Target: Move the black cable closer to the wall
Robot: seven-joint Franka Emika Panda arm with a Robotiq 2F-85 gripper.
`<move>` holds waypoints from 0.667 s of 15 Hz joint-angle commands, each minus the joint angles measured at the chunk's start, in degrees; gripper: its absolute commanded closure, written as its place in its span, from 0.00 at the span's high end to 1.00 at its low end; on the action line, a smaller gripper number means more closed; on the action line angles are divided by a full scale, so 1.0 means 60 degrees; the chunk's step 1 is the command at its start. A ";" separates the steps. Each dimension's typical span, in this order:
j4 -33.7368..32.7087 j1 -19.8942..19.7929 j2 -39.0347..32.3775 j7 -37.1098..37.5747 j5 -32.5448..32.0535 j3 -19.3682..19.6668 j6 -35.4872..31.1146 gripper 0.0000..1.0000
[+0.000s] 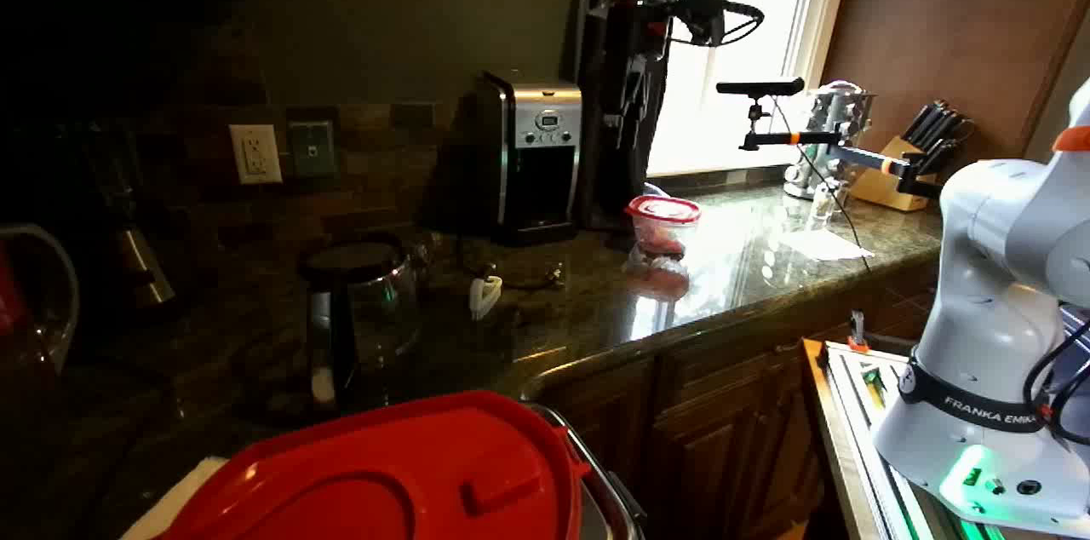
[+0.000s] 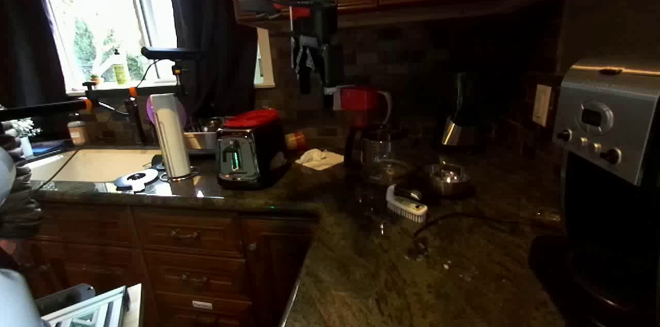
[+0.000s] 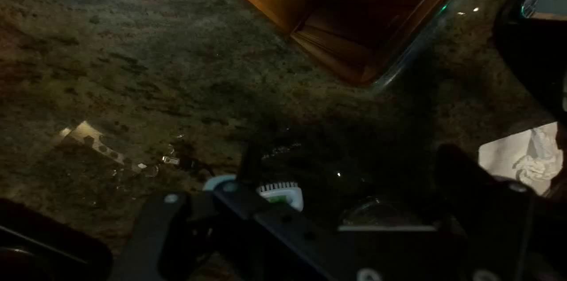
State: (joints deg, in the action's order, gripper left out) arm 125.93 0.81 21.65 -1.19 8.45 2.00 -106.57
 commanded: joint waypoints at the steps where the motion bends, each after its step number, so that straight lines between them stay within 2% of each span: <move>1: -0.0017 -0.0050 -0.0006 -0.0015 0.0014 -0.0040 0.0019 1.00; 5: -0.0044 -0.0122 -0.0088 0.0069 -0.0229 -0.0095 -0.0203 1.00; 10: -0.0943 -0.0415 -0.1178 -0.0938 -0.2219 0.0066 0.0127 1.00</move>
State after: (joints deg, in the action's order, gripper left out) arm 124.48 -0.48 19.64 -2.91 0.37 1.91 -107.26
